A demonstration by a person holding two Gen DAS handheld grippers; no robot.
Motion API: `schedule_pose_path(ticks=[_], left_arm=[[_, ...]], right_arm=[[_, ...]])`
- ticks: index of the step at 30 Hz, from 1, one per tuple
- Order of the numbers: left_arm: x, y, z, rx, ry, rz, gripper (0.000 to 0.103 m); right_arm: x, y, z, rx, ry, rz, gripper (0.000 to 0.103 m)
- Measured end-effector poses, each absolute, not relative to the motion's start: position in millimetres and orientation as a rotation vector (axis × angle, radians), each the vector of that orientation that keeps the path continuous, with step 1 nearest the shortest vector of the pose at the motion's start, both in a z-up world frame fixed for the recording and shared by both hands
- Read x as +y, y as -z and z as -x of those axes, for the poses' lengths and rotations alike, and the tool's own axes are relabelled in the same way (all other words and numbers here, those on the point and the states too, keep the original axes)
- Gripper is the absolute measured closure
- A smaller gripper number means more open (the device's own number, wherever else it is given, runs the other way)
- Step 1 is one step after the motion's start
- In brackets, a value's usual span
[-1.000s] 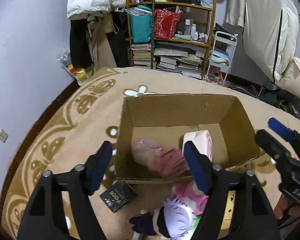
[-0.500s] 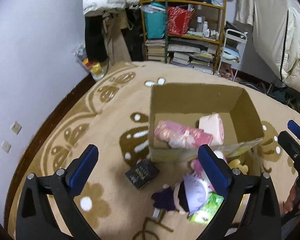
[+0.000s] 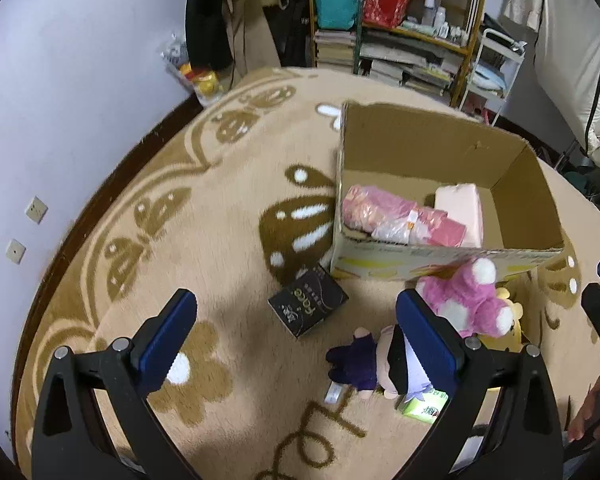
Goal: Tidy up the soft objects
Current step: 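Reach the left tool to the black tissue pack while the right tool reaches the yellow plush dog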
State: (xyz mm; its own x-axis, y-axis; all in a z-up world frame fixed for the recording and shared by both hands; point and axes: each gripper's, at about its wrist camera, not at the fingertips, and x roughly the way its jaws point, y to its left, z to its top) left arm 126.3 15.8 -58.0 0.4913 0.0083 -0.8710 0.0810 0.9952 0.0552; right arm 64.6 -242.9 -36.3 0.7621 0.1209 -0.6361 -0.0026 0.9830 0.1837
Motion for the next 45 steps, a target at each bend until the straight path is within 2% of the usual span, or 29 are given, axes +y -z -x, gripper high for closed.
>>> schedule_pose_path(ticks=[25,45], left_arm=[[15,133,-175,1.258,-0.002,-0.087,0.004],[15,174,-192,1.344,-0.02,-0.105,0.004]], right_arm=[[-238,96,-97,0.914,-0.083,-0.203,0.0],[-238,126,-110,1.022,-0.108,-0.231,0.0]])
